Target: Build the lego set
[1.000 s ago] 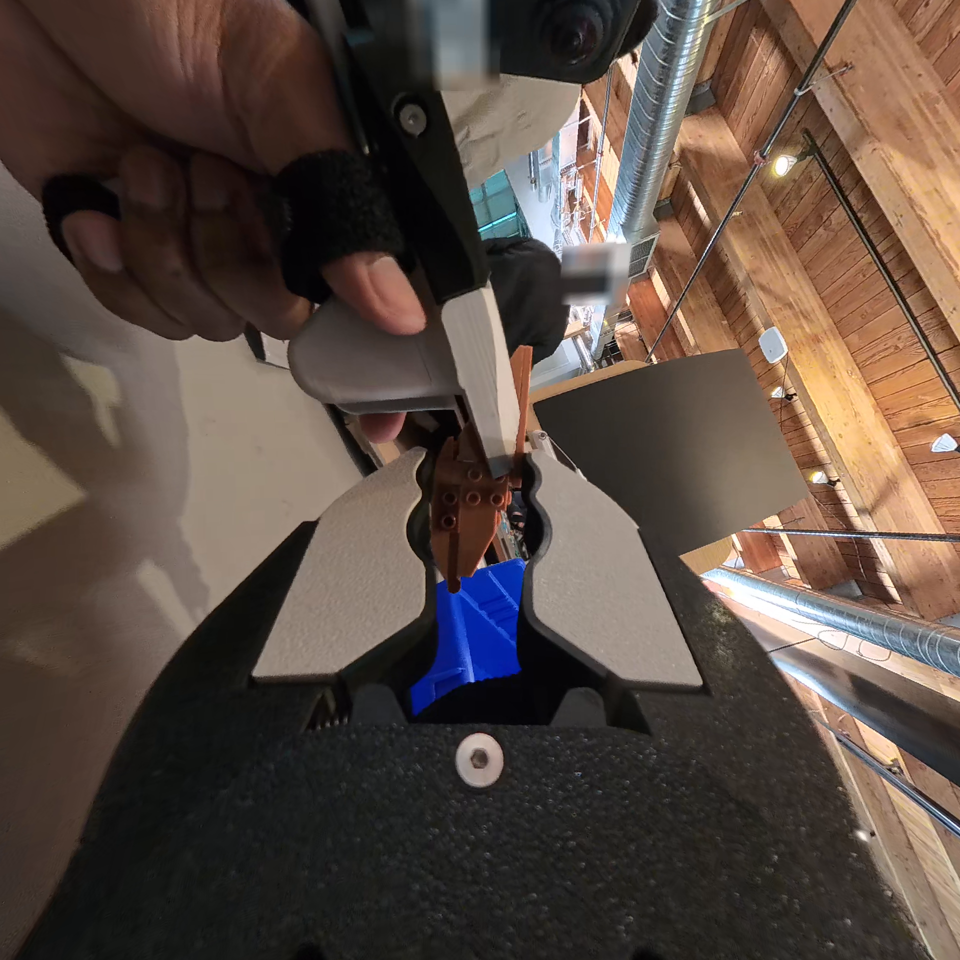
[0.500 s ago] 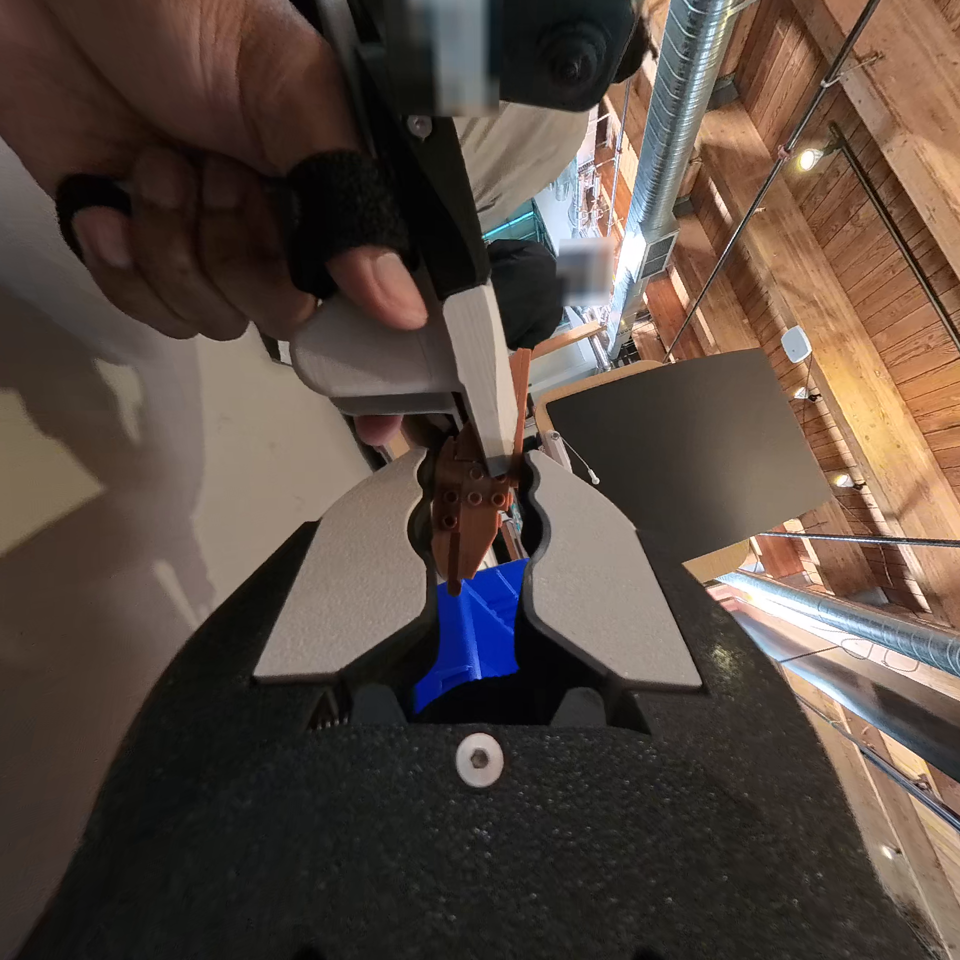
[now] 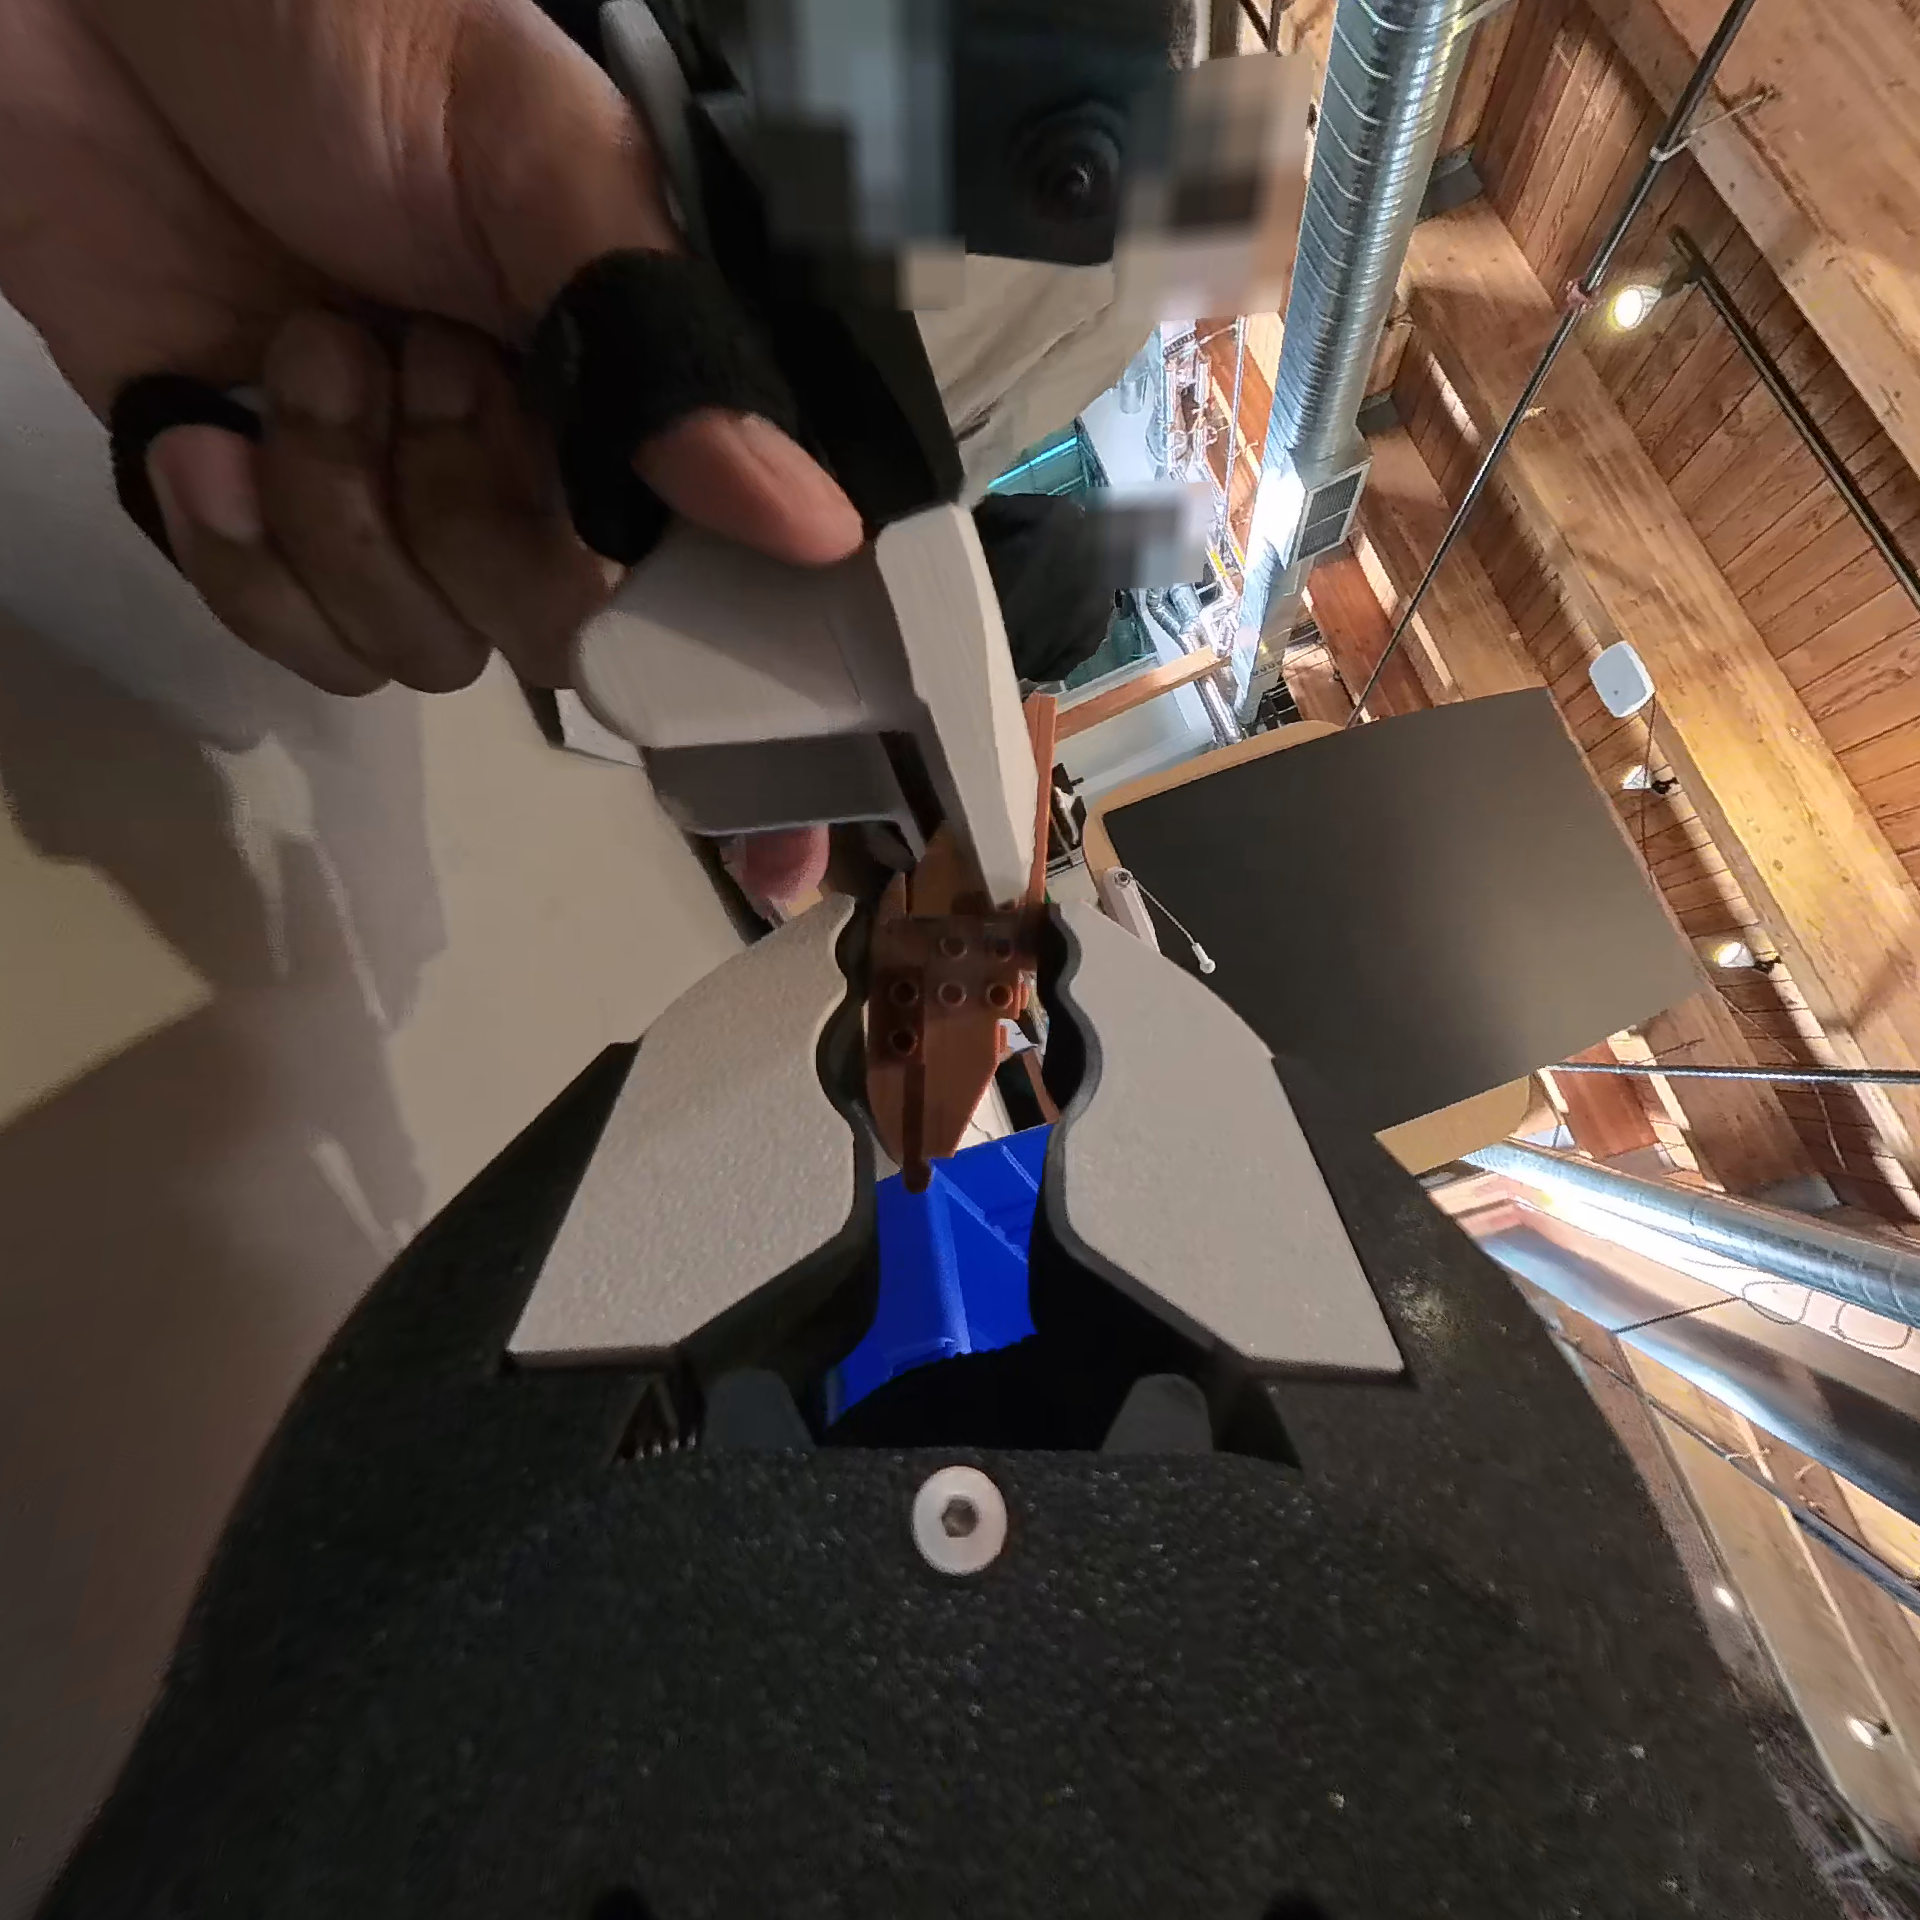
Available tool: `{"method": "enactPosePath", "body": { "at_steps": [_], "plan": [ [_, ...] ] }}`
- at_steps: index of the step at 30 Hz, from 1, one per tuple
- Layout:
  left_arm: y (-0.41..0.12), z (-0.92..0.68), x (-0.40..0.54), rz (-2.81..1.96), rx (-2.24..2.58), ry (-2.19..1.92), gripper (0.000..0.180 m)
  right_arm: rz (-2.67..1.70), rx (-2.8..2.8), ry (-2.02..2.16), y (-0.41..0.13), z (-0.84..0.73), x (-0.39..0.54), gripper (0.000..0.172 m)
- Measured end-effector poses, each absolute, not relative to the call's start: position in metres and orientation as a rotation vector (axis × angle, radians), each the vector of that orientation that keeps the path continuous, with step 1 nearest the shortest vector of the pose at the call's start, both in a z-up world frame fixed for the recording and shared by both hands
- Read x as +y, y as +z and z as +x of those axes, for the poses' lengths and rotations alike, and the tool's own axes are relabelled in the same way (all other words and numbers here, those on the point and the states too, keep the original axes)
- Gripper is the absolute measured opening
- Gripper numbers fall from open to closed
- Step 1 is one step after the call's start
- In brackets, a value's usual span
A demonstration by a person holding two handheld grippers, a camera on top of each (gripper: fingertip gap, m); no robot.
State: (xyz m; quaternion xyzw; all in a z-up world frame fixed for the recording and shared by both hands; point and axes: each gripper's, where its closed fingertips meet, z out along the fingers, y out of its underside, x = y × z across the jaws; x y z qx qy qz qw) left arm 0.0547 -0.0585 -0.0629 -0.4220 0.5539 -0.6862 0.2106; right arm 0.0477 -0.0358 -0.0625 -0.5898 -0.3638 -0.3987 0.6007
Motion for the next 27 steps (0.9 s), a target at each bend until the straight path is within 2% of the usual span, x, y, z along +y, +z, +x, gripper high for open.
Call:
{"method": "enactPosePath", "body": {
  "at_steps": [2, 6, 11, 25, 27],
  "plan": [
    [-0.0594, 0.0543, -0.0534, -1.171, 1.520, -1.893, 0.026, -1.376, -0.834, -0.906, -0.0618, 0.0492, -0.0361, 0.030],
    [-0.0604, 0.0541, -0.0523, -1.162, 1.534, -1.849, 0.024, -1.382, -0.848, -0.889, -0.0630, 0.0478, -0.0361, 0.030],
    [-0.0634, 0.0550, -0.0597, -1.130, 1.553, -1.830, 0.010, -1.388, -0.851, -0.881, -0.0635, 0.0477, -0.0365, 0.030],
    [-0.0653, 0.0565, -0.0598, -1.140, 1.545, -1.809, 0.010, -1.433, -0.850, -0.804, -0.0670, 0.0496, -0.0379, 0.029],
    [-0.0617, 0.0572, -0.0561, -1.139, 1.515, -1.794, 0.016, -1.446, -0.836, -0.787, -0.0671, 0.0516, -0.0376, 0.030]
  ]
}}
